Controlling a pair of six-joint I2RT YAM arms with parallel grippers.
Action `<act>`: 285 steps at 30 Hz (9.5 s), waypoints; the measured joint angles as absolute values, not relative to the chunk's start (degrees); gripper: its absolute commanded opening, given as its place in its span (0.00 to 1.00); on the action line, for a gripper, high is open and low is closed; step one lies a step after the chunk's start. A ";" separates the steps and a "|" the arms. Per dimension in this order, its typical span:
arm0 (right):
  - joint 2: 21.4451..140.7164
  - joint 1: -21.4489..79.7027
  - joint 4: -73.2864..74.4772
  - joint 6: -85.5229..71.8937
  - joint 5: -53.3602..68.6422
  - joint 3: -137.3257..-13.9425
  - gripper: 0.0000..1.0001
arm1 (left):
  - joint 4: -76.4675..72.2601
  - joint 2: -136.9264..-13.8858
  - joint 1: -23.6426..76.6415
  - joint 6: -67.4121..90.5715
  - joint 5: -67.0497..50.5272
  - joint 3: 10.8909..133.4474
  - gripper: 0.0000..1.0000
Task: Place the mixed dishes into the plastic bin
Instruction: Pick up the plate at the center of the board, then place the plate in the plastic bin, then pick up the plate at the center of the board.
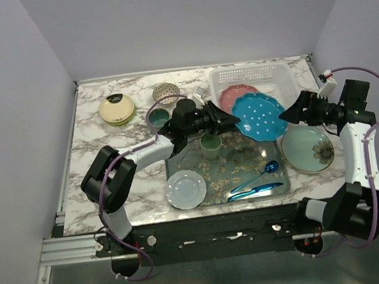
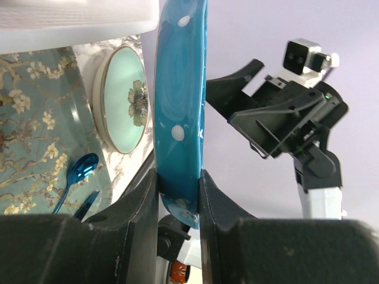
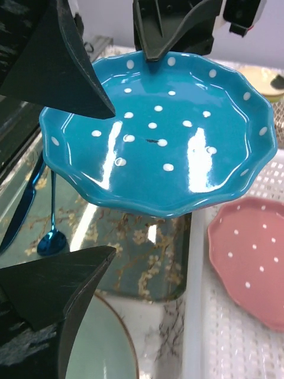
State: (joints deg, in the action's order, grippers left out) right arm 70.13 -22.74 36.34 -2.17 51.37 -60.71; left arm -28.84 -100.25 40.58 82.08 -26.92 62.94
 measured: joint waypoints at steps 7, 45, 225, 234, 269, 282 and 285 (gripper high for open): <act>75.35 -21.98 32.21 -10.50 57.63 -60.86 0.91 | -31.05 -98.98 39.86 83.15 -27.35 62.81 0.00; 84.23 -18.11 -2.39 -45.04 69.69 -62.37 0.00 | -15.70 -77.01 29.06 59.33 -25.89 60.73 0.99; 39.22 -1.06 34.54 38.57 17.58 -31.27 0.99 | 5.65 -48.75 25.19 14.96 -4.67 50.11 0.99; 55.40 -1.06 33.10 38.39 9.85 -31.68 0.92 | 5.63 -48.75 25.19 15.29 -5.34 50.11 0.99; 61.21 -1.06 31.59 36.56 3.46 -31.73 0.40 | 5.30 -48.75 25.19 15.70 -6.24 50.11 0.99; 60.36 -0.86 31.86 37.89 3.70 -32.71 0.01 | 5.30 -48.75 25.19 15.77 -6.26 50.11 0.99; 58.59 -0.86 32.36 37.89 4.16 -32.71 0.01 | 5.30 -48.75 25.19 15.77 -6.26 50.11 0.99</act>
State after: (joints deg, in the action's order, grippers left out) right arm 58.59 -0.86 32.36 37.89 4.16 -32.71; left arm 5.30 -48.75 25.19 15.77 -6.26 50.11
